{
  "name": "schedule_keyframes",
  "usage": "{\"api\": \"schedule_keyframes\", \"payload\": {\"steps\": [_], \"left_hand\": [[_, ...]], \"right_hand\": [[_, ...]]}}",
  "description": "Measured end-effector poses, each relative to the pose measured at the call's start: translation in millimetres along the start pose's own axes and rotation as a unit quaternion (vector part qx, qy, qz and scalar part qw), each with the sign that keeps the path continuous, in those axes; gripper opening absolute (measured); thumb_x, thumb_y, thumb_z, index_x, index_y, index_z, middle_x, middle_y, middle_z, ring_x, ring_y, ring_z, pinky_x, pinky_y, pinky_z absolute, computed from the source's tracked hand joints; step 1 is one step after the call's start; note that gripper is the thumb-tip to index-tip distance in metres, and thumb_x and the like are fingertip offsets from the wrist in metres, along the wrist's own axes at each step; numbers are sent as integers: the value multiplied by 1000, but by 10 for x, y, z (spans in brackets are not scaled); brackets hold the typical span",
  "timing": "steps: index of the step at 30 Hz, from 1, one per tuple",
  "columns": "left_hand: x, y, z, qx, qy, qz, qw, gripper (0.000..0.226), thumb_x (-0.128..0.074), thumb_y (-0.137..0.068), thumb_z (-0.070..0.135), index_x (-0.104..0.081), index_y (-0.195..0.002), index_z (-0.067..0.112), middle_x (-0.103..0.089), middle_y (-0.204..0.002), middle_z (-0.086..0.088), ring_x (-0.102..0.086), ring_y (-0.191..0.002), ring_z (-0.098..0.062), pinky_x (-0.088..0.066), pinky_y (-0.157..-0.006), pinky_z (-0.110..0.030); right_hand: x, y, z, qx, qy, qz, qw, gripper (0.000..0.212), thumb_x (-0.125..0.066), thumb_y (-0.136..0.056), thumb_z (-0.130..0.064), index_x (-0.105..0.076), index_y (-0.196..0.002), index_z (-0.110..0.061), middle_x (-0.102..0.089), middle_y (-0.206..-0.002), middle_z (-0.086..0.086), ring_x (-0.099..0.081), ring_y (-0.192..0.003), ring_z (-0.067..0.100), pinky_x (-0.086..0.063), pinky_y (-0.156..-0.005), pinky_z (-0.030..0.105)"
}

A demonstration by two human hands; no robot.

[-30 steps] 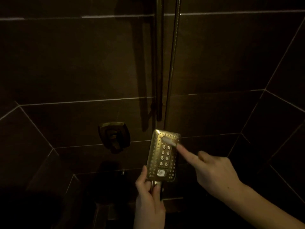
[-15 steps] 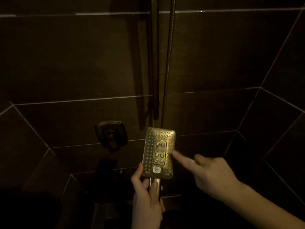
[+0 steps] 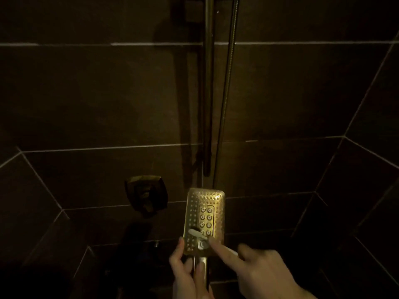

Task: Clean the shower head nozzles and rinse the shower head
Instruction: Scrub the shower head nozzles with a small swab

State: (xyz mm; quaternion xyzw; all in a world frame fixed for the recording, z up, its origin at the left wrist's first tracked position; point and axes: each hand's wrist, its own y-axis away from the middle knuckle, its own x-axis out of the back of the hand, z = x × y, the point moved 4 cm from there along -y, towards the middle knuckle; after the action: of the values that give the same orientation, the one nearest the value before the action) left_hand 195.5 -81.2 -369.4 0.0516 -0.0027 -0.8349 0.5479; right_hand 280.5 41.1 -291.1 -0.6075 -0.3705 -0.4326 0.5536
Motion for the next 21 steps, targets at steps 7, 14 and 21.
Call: {"api": "schedule_keyframes", "payload": {"steps": [7, 14, 21], "left_hand": [[19, -101, 42, -29, -51, -25, 998, 82, -59, -96, 4, -24, -123, 73, -71, -113, 5, -71, -58, -19, -50, -42, -23], [34, -199, 134, -38, -82, -41, 995, 89, -56, -99, 9, -18, -111, 88, -73, -116, 14, -73, -76, -13, -55, -59, -29], [52, -288, 171, -36, -61, -61, 996, 80, -49, -103, 15, -15, -111, 87, -68, -118, 22, -70, -74, -15, -51, -52, -24]], "right_hand": [[91, -150, 51, -19, 8, -4, 1000, 107, -83, -58, -22, -30, -151, -32, -56, -62, -8, -46, -39, 5, -39, -35, 22], [-13, -84, 68, -54, -30, -3, 998, 112, -81, -57, -16, -25, -152, -32, -56, -61, -7, -48, -40, 7, -45, -34, 26], [11, -114, 19, -90, -68, 10, 994, 105, -81, -60, -9, -32, -150, -30, -54, -59, -8, -43, -39, 4, -39, -34, 20]]}}
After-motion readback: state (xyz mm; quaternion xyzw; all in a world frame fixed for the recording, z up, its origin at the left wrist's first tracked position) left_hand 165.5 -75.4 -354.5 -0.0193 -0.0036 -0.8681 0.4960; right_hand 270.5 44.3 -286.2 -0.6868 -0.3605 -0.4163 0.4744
